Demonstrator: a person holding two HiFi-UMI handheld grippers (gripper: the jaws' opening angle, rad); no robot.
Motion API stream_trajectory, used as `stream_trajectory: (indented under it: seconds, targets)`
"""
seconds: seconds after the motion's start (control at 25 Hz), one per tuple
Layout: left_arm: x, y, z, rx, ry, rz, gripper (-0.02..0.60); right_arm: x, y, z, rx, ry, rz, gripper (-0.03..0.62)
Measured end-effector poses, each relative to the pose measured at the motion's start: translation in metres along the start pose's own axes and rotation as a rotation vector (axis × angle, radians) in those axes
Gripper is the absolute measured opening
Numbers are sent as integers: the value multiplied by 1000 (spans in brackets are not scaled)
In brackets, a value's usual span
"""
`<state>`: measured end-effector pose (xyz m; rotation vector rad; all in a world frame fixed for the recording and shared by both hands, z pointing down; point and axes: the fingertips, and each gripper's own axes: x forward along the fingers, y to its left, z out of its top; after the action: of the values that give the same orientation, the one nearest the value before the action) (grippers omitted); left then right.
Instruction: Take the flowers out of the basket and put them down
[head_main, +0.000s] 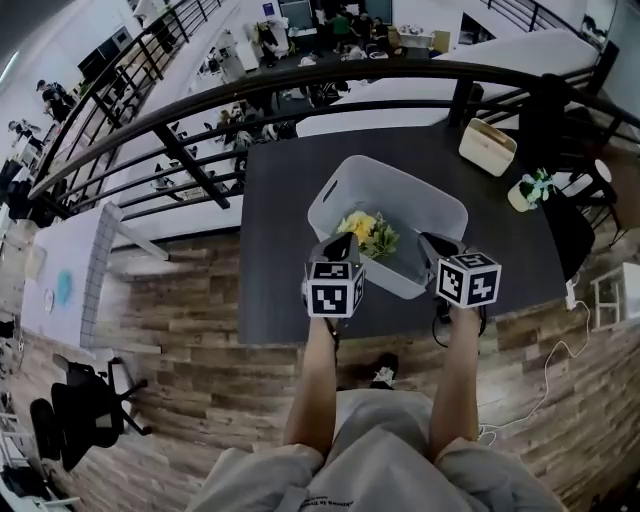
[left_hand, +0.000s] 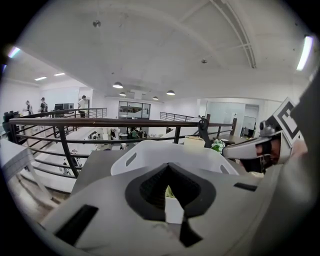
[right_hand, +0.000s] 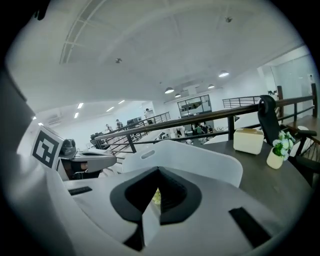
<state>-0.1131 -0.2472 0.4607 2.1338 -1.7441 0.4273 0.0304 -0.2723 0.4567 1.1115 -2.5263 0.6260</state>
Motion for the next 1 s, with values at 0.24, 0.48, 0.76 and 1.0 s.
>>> stream_trajectory:
  seconds: [0.24, 0.48, 0.76, 1.0]
  targets:
    - [10, 10, 2, -14, 4, 58, 28, 16, 0, -4, -235, 103, 72, 14]
    - [30, 14, -8, -49, 39, 69, 28, 45, -1, -25, -362, 218, 114, 14]
    - [62, 39, 3, -70, 40, 38, 28, 86, -4, -11, -349, 242, 124, 14]
    - [82, 70, 17, -78, 55, 51, 28, 118, -7, -13, -378, 268, 114, 14]
